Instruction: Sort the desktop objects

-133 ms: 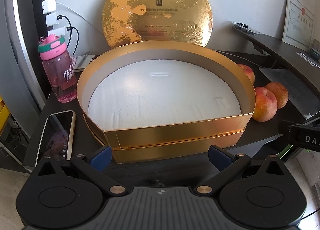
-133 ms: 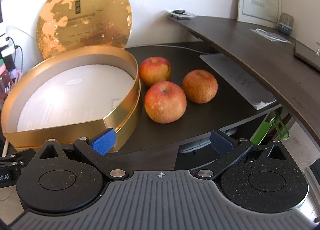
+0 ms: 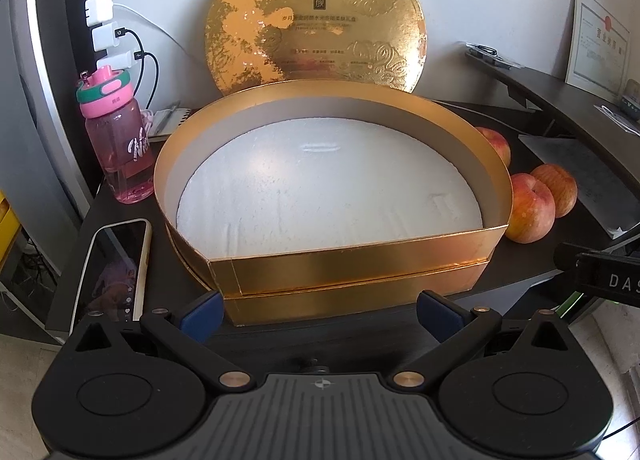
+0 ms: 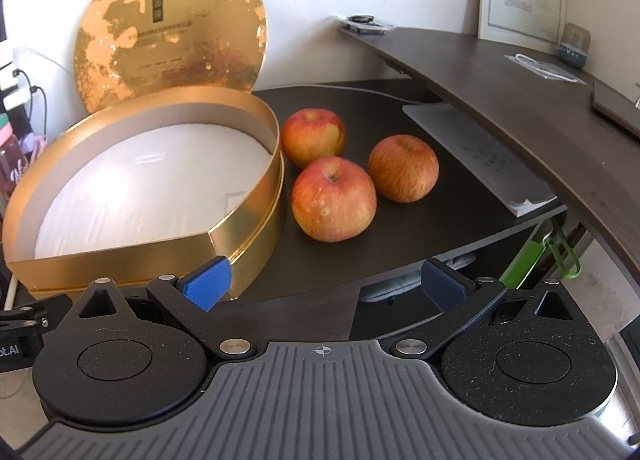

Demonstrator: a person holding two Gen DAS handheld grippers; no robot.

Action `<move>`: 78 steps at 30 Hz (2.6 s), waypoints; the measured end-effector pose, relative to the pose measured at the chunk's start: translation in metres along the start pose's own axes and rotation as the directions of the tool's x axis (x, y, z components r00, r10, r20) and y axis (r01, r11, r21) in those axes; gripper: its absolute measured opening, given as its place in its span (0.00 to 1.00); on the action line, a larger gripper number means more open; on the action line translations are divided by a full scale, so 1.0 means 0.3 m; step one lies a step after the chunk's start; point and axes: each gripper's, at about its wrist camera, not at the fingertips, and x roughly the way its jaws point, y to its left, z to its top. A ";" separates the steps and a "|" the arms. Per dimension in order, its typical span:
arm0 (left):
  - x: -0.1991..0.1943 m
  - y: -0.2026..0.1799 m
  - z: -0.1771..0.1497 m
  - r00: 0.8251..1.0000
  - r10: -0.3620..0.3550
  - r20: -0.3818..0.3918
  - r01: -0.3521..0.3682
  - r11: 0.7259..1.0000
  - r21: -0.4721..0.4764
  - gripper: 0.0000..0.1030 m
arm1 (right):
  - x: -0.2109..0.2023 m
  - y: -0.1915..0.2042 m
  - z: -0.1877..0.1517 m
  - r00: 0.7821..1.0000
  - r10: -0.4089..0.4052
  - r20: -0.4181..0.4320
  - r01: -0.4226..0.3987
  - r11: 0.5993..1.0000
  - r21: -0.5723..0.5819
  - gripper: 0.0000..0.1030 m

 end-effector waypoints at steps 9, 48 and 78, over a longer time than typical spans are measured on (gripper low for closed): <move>0.015 0.008 -0.012 1.000 -0.012 -0.004 0.012 1.000 -0.006 1.00 | 0.004 0.004 -0.003 0.999 0.015 -0.033 -0.014 1.000 0.016 1.00; 0.006 -0.005 -0.014 1.000 -0.006 -0.002 0.006 1.000 -0.008 0.99 | 0.003 0.001 -0.004 0.999 0.021 -0.035 -0.020 0.999 0.026 1.00; -0.015 -0.023 -0.018 0.991 -0.129 0.035 0.128 0.992 0.018 0.99 | 0.049 -0.067 -0.005 0.991 0.128 -0.031 -0.121 0.979 0.162 1.00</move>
